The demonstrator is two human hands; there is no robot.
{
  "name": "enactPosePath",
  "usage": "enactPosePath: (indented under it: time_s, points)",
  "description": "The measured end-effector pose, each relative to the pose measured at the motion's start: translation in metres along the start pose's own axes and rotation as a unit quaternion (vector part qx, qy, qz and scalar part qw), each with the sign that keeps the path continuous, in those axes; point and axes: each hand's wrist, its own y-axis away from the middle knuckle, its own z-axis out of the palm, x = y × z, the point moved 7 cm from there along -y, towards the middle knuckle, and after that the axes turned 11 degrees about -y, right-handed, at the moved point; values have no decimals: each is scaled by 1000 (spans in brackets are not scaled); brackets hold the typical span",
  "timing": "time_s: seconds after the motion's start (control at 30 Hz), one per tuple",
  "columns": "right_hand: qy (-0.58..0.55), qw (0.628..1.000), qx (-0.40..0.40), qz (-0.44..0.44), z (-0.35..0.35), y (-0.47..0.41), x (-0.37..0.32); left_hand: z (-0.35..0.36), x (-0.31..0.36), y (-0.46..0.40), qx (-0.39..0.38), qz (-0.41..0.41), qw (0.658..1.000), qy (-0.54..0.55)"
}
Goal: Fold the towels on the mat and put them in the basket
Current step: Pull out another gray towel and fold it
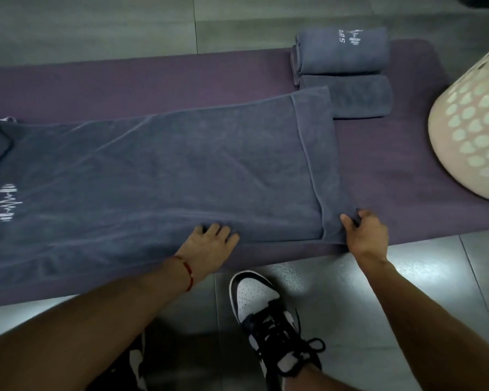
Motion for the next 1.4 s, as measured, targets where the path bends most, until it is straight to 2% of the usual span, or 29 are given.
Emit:
enactPosePath:
  time_s: [0.1, 0.17, 0.27, 0.37, 0.47, 0.53, 0.6, 0.73, 0.83, 0.93, 0.97, 1.0, 1.07, 1.13, 1.17, 1.2, 1.27, 1.4]
  points:
    - [14, 1000, 3, -7, -3, 0, 0, -18, 12, -11, -12, 79, 997, 11]
    - [32, 999, -14, 4, 0, -3, 0, -25, 18, -14, -20, 90, 996, 19]
    - [44, 998, -39, 3, 1, -11, -4, -21, 25, -15, -75, 54, 994, 54]
    - [0, 999, -53, 7, -1, -21, -13, -22, 27, -18, -127, 8, 984, 128]
    - [-44, 995, -85, 17, 2, -24, -33, -45, 15, -29, -91, -26, 978, 184]
    - [-46, 992, -111, -25, 9, -18, -63, -65, 0, -37, -60, -61, 952, 293]
    - [-35, 985, -133, -102, 21, -2, -107, -83, -16, -43, -70, -105, 891, 436]
    - [-32, 942, -212, -257, 69, 55, -209, -96, -59, -22, -101, -199, 680, 698]
    - [-31, 893, -309, -327, 126, 115, -263, -78, -100, 28, -75, -258, 587, 763]
    - [-19, 812, -487, -320, 187, 179, -275, -14, -124, 95, -44, -376, 491, 785]
    - [-5, 791, -522, -321, 201, 190, -272, 11, -124, 116, -44, -410, 461, 785]
    - [24, 779, -523, -345, 211, 195, -271, 31, -121, 133, -49, -437, 449, 778]
    - [96, 774, -464, -420, 220, 187, -271, 66, -114, 155, -62, -470, 460, 751]
    - [145, 780, -376, -478, 223, 164, -271, 85, -104, 161, -52, -467, 476, 743]
    - [160, 781, -332, -504, 222, 151, -275, 92, -101, 159, -37, -464, 494, 734]
    - [188, 781, -289, -521, 223, 136, -278, 95, -102, 157, -24, -462, 529, 712]
    - [281, 785, -226, -504, 224, 102, -280, 98, -104, 152, -1, -461, 586, 666]
    - [406, 769, -174, -462, 228, 46, -282, 100, -105, 152, 27, -456, 619, 639]
